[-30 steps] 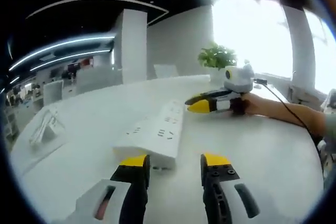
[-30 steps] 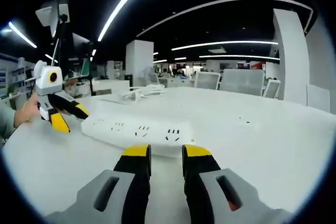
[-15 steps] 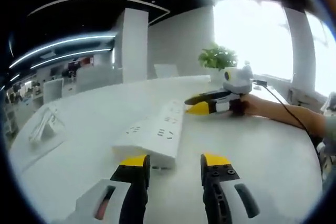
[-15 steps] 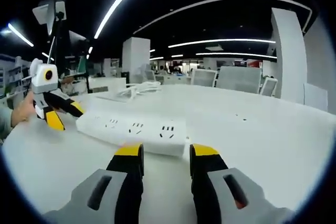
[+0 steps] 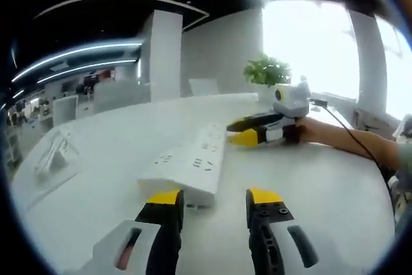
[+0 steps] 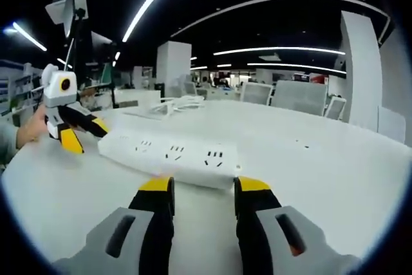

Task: Straighten the power strip on the desk, plug the charger into it

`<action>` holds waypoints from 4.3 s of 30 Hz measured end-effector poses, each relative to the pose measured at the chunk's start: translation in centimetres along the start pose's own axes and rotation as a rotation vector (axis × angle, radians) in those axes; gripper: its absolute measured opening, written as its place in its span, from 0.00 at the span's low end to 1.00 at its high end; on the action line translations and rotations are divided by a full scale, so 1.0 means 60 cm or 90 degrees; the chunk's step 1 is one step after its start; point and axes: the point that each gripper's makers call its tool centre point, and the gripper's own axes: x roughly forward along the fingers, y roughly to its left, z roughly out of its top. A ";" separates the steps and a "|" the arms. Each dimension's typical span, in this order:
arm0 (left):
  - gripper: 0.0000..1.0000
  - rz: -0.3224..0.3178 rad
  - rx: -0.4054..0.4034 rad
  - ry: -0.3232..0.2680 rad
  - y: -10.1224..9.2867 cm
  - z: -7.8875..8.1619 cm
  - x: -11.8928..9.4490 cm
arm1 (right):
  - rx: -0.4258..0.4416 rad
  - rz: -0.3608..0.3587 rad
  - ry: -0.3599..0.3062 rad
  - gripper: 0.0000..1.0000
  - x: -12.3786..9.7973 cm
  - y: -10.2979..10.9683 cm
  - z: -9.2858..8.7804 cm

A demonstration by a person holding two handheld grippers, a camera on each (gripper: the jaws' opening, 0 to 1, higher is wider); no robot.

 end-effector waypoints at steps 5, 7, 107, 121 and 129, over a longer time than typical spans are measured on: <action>0.40 0.000 0.004 0.001 -0.001 0.000 0.000 | 0.006 0.000 -0.001 0.37 -0.001 0.001 0.000; 0.40 -0.002 0.003 0.001 -0.001 0.000 0.000 | 0.011 0.001 -0.002 0.37 -0.002 0.000 0.001; 0.31 -0.074 0.079 0.000 -0.017 -0.034 -0.063 | 0.077 0.073 -0.009 0.20 -0.104 0.081 -0.010; 0.30 -0.117 0.077 -0.003 -0.042 -0.035 -0.064 | 0.071 0.080 0.003 0.17 -0.124 0.068 -0.016; 0.30 -0.136 0.086 -0.002 -0.058 -0.037 -0.064 | 0.081 0.086 0.010 0.14 -0.133 0.062 -0.020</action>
